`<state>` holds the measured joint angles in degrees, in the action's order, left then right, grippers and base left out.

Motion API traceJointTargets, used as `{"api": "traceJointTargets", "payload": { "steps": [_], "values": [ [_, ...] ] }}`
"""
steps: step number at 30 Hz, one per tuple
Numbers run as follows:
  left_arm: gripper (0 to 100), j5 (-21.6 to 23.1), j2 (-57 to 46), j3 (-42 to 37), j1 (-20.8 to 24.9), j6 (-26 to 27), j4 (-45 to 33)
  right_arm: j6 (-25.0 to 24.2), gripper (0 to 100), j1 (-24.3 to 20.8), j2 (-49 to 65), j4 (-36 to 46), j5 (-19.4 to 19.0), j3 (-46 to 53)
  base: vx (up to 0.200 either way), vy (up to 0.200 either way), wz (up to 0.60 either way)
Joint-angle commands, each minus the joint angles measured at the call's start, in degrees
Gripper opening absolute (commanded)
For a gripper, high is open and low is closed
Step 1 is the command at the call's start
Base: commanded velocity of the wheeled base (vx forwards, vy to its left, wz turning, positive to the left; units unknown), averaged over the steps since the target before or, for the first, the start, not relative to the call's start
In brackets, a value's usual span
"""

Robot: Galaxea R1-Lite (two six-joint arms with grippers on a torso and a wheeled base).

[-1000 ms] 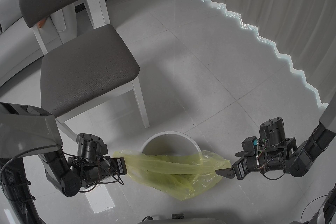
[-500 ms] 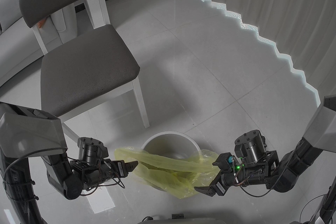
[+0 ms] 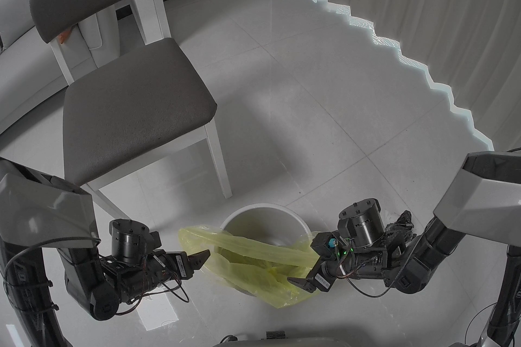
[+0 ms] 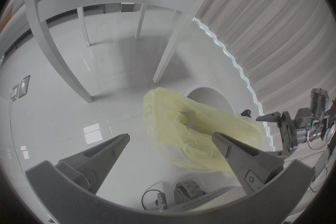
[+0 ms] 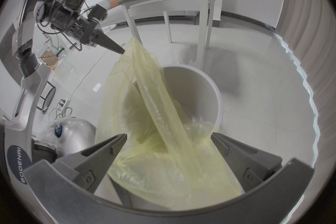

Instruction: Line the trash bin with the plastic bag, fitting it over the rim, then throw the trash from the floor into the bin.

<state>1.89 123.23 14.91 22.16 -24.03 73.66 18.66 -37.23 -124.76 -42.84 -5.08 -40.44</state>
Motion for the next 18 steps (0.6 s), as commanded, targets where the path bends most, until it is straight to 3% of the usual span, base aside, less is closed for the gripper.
{"api": "traceJointTargets", "payload": {
  "steps": [1, 10, 18],
  "values": [
    [100, -0.04, -0.72, -4.19, -0.37, -0.05, 3.78, 1.38, 100, 0.05, -4.88, -3.66, 0.51, -1.75, 0.000, 0.000, 0.00],
    [100, -0.04, -0.54, -8.49, -0.54, 0.03, 9.93, 3.05, 100, 0.05, -6.37, -4.01, 0.51, -6.67, 0.000, 0.000, 0.00],
    [100, -0.13, -0.63, -8.49, -0.54, 0.03, 10.90, 3.66, 100, -0.12, -10.33, -3.92, 0.51, -10.54, 0.000, 0.000, 0.00]
  ]
}}
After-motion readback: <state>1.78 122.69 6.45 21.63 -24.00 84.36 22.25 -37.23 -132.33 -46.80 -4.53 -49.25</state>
